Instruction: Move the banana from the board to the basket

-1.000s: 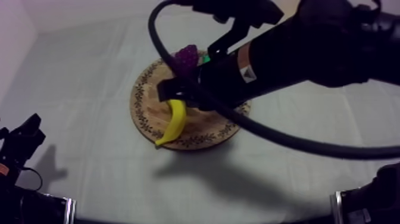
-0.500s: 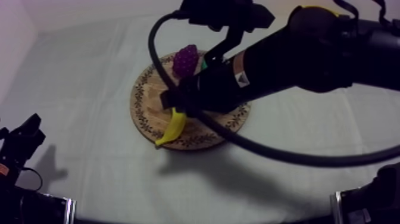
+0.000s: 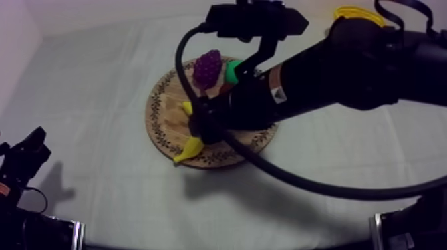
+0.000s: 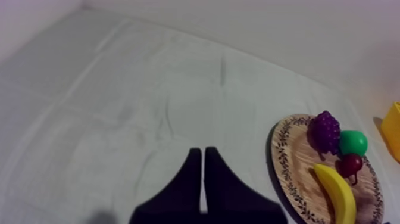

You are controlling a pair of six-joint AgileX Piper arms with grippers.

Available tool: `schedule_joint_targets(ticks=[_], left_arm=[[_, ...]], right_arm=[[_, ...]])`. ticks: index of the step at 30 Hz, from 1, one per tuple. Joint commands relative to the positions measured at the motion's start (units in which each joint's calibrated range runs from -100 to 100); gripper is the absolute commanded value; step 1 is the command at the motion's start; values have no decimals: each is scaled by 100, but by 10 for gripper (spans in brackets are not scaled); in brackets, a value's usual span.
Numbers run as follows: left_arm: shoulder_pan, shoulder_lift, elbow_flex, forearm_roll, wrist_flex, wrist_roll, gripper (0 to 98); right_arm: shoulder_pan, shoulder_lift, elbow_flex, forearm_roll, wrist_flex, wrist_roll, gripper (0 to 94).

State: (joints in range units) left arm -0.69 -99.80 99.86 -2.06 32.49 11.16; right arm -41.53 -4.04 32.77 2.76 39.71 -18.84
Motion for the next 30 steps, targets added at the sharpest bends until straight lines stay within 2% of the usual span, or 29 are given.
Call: schedule_joint_targets(ticks=[1, 10, 16, 25, 30], left_arm=[[0, -3, 3, -1, 1, 0, 1], [0, -3, 3, -1, 1, 0, 1], [0, -3, 3, -1, 1, 0, 1], [0, -3, 3, -1, 1, 0, 1], [0, -3, 3, -1, 1, 0, 1]], right_arm=[[11, 49, 1, -34, -5, 30, 772], [223, 807, -527, -357, 24, 353, 755], [292, 1455, -997, -462, 85, 460, 747], [364, 2643, -2239, -705, 755, 654, 741], [450, 3188, -2740, -791, 895, 726, 737]])
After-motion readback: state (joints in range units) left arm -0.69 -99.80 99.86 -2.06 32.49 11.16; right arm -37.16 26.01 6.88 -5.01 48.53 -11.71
